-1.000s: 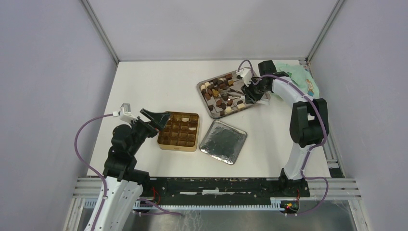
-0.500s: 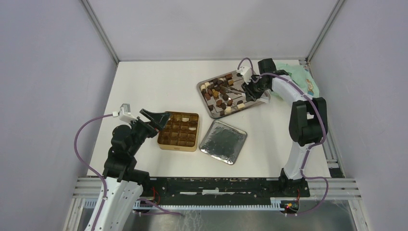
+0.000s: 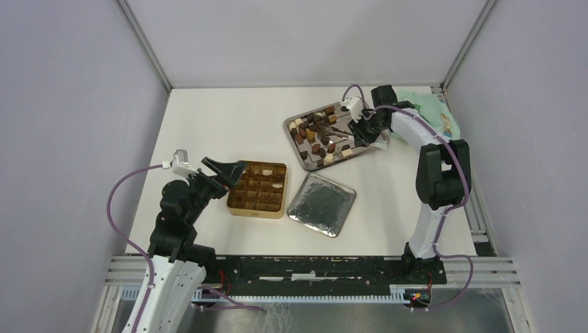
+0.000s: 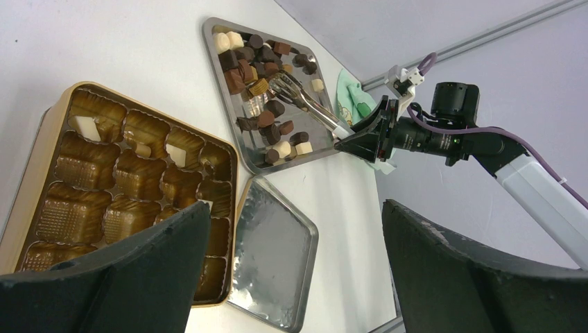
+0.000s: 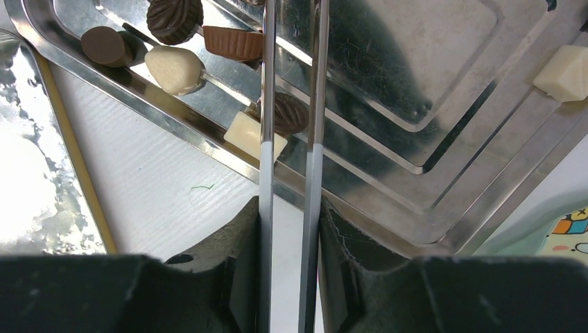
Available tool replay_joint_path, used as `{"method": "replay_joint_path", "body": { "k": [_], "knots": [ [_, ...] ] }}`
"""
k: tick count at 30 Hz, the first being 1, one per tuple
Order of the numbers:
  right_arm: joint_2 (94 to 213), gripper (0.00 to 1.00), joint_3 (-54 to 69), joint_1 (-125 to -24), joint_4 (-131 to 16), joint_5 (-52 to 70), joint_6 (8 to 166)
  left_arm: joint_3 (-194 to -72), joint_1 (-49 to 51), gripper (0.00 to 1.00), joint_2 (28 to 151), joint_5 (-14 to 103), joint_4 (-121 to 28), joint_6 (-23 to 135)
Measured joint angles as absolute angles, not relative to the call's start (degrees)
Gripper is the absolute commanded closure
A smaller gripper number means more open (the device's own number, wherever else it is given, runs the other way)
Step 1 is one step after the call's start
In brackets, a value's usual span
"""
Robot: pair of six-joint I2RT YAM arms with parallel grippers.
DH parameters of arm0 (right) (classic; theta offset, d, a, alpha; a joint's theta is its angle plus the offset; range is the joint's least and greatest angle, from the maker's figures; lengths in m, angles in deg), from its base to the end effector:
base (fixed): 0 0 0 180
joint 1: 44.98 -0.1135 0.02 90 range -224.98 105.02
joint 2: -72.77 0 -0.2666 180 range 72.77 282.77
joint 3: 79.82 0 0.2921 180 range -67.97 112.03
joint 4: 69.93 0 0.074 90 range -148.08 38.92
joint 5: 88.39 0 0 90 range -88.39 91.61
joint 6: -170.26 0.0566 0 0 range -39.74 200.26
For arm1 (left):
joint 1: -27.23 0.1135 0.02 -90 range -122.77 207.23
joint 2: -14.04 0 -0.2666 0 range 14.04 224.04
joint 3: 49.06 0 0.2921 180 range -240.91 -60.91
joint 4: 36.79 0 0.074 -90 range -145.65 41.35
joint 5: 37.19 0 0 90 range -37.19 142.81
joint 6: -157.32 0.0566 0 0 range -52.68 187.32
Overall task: Pack the chocolate
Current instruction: Pick up the fake chocolate from the plate.
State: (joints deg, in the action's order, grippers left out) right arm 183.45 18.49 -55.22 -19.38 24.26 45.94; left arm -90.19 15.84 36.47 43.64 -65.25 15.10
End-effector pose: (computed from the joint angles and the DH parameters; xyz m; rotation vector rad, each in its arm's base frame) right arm 0.4458 0.1027 0.1880 -1.0918 2.3370 0.3752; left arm 0.1730 -0.0440 0.2869 -0.5232 1.7606 -0.9387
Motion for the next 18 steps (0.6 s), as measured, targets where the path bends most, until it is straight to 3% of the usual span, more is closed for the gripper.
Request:
{"method": "replay_joint_path", "body": {
  "k": [18],
  "knots": [
    [182.2,1.0,18.1,-50.0,-20.4,27.3,46.0,-90.2,15.8,0.02,36.6,43.6,-65.2,15.1]
  ]
}}
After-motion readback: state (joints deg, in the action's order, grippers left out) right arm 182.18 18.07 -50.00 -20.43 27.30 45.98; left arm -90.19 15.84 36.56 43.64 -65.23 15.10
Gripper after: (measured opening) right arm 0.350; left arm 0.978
